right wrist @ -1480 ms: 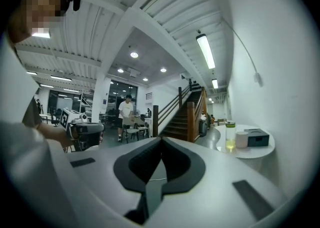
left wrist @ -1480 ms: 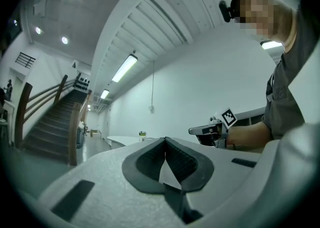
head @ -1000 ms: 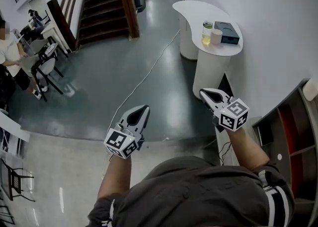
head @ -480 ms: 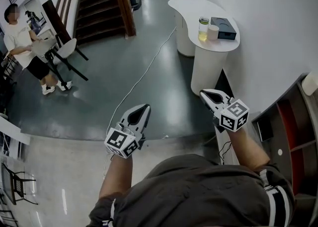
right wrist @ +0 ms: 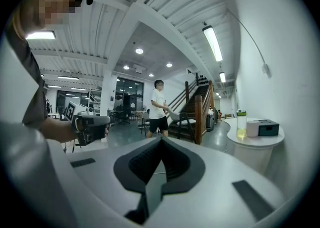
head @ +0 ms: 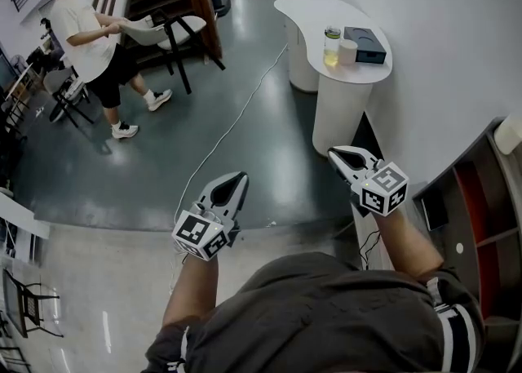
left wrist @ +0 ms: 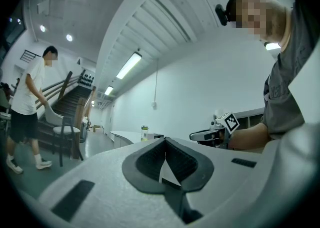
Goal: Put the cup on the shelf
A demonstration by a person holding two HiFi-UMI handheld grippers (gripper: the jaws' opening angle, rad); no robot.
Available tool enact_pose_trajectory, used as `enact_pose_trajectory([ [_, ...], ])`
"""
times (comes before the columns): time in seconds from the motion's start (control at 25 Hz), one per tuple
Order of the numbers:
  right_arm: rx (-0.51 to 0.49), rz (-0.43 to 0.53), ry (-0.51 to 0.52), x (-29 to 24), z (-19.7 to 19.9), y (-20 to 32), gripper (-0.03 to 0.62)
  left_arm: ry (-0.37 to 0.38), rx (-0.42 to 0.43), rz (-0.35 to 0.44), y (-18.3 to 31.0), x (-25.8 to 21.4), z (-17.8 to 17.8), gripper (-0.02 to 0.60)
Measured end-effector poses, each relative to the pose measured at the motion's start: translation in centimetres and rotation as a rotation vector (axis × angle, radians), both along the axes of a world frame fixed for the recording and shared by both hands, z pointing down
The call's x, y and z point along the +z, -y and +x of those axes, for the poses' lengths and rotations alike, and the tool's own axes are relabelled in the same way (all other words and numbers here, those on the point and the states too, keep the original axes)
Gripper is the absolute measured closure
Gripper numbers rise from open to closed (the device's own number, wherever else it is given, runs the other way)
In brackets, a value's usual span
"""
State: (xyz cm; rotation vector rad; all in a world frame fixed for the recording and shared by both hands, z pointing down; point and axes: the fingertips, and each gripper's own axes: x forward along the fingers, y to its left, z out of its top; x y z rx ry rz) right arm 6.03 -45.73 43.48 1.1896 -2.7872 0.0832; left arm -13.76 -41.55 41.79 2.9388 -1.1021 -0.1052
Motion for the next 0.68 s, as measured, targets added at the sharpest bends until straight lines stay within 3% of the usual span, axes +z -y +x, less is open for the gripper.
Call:
enact_pose_trajectory([
  [0.68,-0.006,0.010,-0.017,-0.24,-0.09,-0.47,0.603,-0.017,-0.001,0.007,-0.40,-0.61,-0.10,0.580],
])
